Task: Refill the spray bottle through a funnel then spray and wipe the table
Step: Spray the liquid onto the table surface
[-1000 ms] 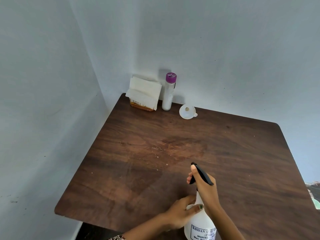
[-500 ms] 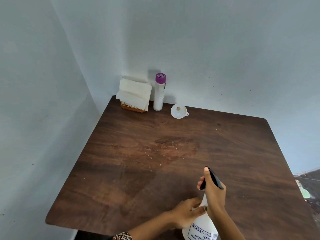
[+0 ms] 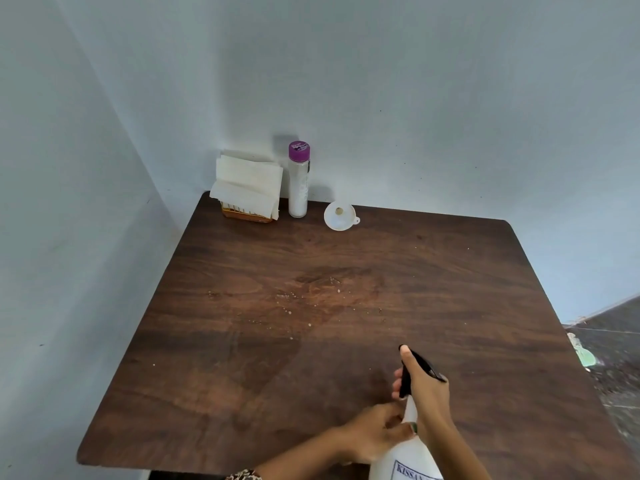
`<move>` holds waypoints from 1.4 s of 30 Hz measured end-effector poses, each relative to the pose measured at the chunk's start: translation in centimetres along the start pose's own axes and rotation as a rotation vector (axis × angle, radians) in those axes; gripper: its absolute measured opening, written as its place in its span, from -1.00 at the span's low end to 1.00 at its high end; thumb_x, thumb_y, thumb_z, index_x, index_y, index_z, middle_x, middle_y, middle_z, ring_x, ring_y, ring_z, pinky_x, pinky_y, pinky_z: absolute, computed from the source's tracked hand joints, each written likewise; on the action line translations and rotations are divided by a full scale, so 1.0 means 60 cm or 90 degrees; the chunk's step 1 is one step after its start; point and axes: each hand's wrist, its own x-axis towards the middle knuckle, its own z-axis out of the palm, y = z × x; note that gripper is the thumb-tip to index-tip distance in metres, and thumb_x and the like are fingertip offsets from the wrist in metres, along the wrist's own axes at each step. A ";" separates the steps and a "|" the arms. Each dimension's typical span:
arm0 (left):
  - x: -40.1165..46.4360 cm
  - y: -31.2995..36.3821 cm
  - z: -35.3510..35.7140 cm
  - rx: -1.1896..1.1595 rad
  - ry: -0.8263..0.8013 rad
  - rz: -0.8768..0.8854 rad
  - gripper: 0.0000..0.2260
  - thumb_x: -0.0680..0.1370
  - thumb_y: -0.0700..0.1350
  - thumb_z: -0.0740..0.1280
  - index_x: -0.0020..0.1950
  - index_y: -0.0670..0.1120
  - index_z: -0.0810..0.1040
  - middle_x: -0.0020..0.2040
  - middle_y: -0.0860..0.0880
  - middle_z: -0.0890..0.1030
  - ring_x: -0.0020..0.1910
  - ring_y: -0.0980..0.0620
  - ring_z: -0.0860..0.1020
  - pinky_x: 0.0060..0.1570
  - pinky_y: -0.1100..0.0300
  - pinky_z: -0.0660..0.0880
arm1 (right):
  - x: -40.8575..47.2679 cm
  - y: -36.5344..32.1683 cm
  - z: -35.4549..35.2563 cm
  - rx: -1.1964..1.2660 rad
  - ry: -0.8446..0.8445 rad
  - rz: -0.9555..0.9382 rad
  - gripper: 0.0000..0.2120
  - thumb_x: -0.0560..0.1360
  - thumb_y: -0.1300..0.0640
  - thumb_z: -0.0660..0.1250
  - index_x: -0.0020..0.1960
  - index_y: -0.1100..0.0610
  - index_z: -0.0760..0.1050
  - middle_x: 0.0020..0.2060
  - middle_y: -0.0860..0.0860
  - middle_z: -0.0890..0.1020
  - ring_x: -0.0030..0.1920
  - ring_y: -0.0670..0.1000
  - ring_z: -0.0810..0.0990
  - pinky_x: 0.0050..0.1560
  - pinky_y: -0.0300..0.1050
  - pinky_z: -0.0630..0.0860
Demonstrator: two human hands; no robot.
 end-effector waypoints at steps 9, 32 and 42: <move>-0.002 -0.003 0.021 -0.017 0.044 0.025 -0.50 0.36 0.22 0.24 0.29 0.18 0.33 0.27 -0.04 0.50 0.26 -0.05 0.47 0.28 -0.04 0.41 | -0.016 -0.014 -0.015 -0.092 -0.232 0.038 -0.67 0.44 0.02 0.42 -0.13 0.33 0.63 -0.24 0.24 0.69 -0.25 0.15 0.67 -0.24 -0.17 0.60; -0.006 0.019 0.047 -0.105 0.086 0.033 -0.65 0.55 -0.19 0.26 0.29 0.09 0.36 0.08 0.22 0.51 0.05 0.32 0.50 0.20 0.33 0.44 | -0.036 -0.009 -0.025 -0.248 -0.066 -0.193 -0.66 0.41 -0.06 0.43 -0.39 0.16 0.55 -0.52 0.06 0.56 -0.42 0.04 0.53 -0.31 -0.03 0.49; -0.007 -0.005 0.073 -0.180 0.134 0.037 -0.87 0.60 -0.18 0.18 0.09 -0.10 0.48 0.01 0.02 0.53 0.02 0.05 0.53 0.11 0.15 0.51 | -0.036 -0.001 -0.033 -0.316 -0.019 -0.173 -0.64 0.37 -0.19 0.41 -0.39 0.08 0.55 -0.48 0.05 0.62 -0.35 0.08 0.63 -0.12 0.11 0.60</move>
